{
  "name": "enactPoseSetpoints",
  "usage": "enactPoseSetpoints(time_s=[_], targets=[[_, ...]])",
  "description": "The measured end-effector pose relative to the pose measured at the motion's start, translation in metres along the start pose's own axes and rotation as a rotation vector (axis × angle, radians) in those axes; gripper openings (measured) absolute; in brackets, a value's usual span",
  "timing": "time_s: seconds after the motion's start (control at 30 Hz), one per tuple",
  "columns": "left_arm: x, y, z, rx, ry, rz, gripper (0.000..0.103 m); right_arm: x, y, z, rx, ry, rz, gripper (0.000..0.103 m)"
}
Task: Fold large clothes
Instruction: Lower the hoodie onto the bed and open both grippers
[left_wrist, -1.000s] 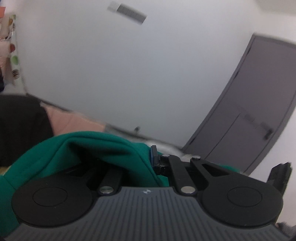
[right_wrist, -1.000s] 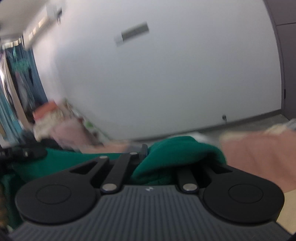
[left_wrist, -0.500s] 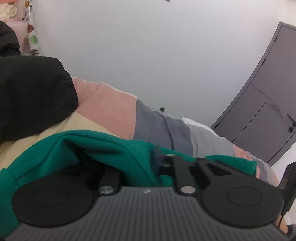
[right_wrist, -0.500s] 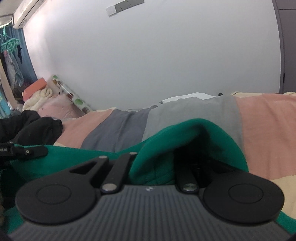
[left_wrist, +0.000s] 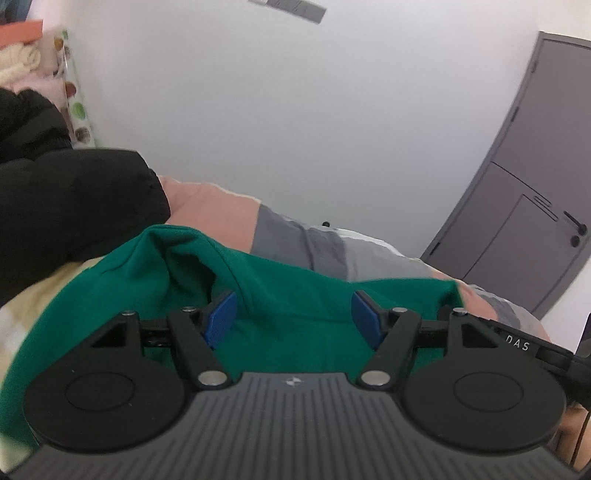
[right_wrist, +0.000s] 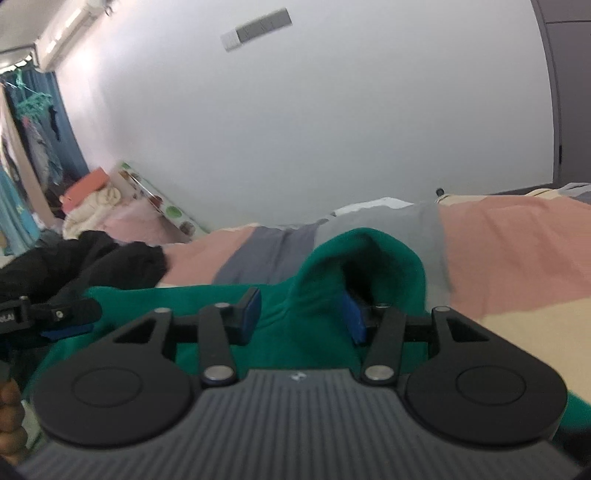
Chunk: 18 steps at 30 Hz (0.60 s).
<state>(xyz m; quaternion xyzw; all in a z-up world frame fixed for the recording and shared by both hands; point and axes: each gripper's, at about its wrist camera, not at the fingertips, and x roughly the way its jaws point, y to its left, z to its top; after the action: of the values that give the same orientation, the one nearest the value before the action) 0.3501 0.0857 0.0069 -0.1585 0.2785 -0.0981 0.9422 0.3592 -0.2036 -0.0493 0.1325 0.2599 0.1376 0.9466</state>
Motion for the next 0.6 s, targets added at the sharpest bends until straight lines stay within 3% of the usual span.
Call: enactPoseSetpoints(time_s=[0.4,0.6], targets=[[-0.164,-0.044,-0.077,0.018,-0.052,-0.002,0.073,-0.164,0.030,-0.051,-0.028,-0.071,0.058,0.052],[-0.205,-0.042,-0.130,-0.001,-0.047,0.008,0.073,-0.195,0.038,-0.089,-0.052,-0.050,0.082,0.052]])
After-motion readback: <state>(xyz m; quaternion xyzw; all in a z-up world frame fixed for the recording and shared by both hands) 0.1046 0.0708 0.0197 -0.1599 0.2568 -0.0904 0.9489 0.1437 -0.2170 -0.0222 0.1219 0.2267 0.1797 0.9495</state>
